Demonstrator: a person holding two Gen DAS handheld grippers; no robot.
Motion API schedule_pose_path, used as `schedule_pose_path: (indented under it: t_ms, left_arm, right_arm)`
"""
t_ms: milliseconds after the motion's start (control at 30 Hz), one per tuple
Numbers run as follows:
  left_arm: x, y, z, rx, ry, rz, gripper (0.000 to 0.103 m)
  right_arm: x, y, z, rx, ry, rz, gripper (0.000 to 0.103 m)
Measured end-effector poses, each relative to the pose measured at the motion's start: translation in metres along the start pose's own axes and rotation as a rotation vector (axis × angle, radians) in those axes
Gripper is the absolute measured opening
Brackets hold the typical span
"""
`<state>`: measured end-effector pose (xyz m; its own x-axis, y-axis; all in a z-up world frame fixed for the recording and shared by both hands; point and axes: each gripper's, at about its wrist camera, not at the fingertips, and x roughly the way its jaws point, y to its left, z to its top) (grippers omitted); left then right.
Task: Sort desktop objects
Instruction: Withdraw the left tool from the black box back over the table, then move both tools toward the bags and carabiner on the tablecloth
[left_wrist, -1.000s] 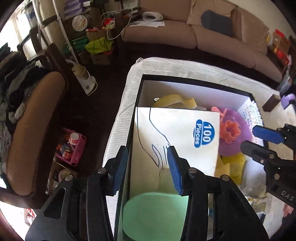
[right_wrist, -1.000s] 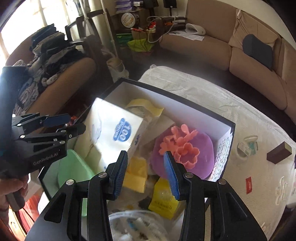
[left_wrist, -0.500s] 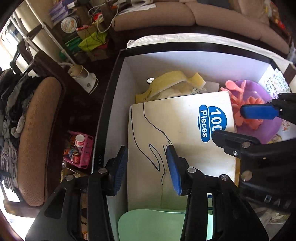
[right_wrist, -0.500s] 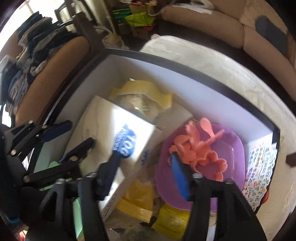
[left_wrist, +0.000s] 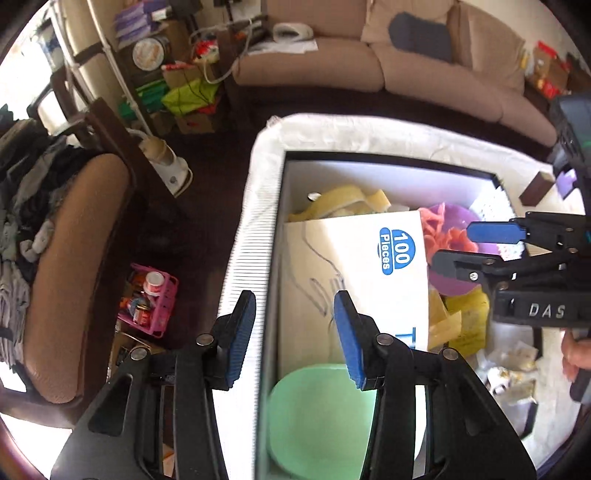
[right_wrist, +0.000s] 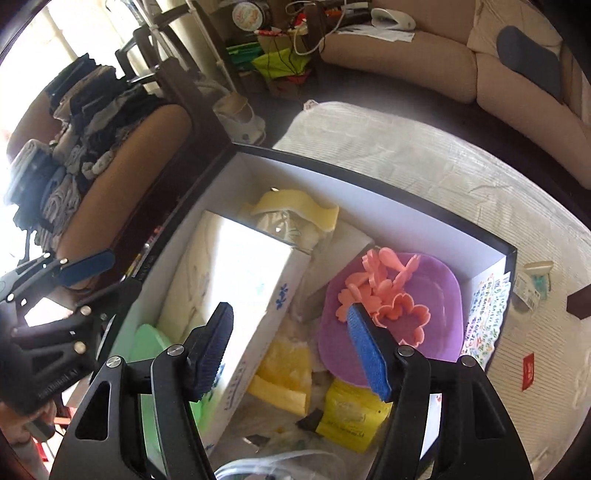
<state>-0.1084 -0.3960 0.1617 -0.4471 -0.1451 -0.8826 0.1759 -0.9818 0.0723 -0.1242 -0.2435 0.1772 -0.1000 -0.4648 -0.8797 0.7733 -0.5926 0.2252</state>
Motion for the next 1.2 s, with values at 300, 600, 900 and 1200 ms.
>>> schedule_pose_path:
  t_ms: [300,600,900,1200]
  left_arm:
    - [-0.051,0.006,-0.061,0.002,-0.036,-0.008,0.042]
    - [-0.077,-0.012,-0.124,-0.057,-0.035,-0.04,0.044]
    - [-0.095,-0.114,-0.156,0.003,-0.078,-0.184,0.059]
    - [-0.072,-0.276,-0.17,0.129,-0.042,-0.346,0.068]
  right_arm:
    - [-0.076,0.007,-0.054,-0.121,-0.045,-0.105,0.067]
    - [-0.142,-0.01,-0.15,-0.153,-0.1,-0.148,0.071]
    - [-0.207,-0.093,-0.248,0.016,-0.161,-0.177,0.075]
    - [-0.253,-0.202,-0.336,0.283,-0.26,-0.206,0.081]
